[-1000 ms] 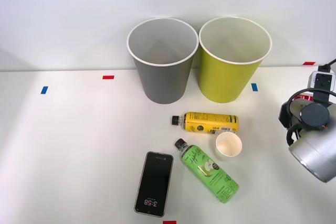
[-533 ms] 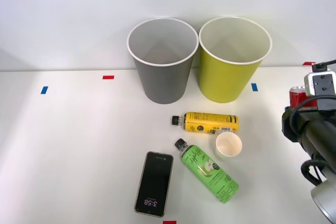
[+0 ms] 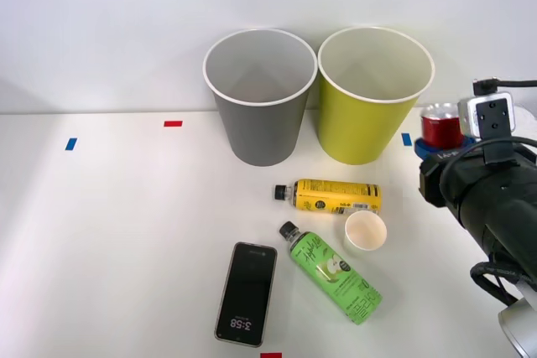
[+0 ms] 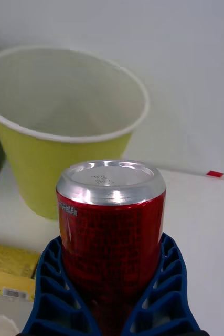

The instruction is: Put cans in the gray bin, plastic bottles in the light green bin

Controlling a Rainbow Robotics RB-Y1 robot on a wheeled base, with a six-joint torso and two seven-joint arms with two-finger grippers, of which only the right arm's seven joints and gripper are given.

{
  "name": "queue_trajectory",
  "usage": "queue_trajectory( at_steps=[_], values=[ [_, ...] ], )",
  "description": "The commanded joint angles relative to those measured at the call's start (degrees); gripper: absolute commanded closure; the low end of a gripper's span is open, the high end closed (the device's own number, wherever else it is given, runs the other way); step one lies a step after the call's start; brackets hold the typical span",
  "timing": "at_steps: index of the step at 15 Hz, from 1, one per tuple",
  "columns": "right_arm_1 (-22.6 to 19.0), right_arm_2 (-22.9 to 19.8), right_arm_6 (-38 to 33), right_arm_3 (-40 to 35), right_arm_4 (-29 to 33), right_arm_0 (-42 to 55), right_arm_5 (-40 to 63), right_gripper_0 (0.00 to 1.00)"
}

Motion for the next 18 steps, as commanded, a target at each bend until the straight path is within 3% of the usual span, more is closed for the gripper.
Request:
queue_trajectory(
  at_steps=[1, 3, 9, 14, 18],
  values=[
    [1.0, 0.0, -0.1, 0.3, 0.6, -1.1, -16.4, 1.00],
    [2.2, 0.2, 0.1, 3.7, 0.4, -4.6, -22.5, 1.00],
    [6.9, 2.6, 1.3, 25.6, -12.8, -22.1, -41.0, 1.00],
    [15.9, 10.3, 0.9, 41.9, -13.9, -36.1, -42.5, 1.00],
    [20.1, 14.1, 1.0, 53.4, -13.8, -43.1, -44.7, 1.00]
  ],
)
